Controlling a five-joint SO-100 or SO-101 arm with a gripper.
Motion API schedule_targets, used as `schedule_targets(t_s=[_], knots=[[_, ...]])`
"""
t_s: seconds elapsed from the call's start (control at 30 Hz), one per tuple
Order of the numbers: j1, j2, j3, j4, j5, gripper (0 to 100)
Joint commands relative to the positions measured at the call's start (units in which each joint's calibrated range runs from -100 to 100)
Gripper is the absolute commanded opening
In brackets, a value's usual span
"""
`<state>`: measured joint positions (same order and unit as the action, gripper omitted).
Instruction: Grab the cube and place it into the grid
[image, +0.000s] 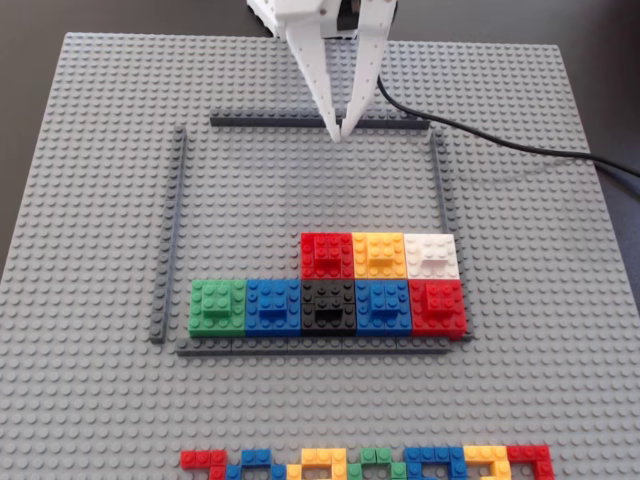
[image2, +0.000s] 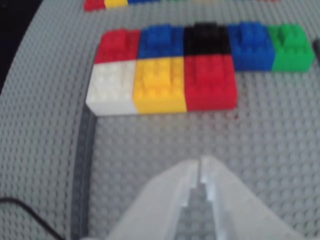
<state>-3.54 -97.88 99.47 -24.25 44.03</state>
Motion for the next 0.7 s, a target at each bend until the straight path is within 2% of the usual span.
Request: schedule_targets(t_s=[0.0, 0.67], knots=[[-1.29, -2.12, 0.53, 3.34, -0.44, 0], [-1.44, -2.12, 0.53, 9.2, -1.12, 0]])
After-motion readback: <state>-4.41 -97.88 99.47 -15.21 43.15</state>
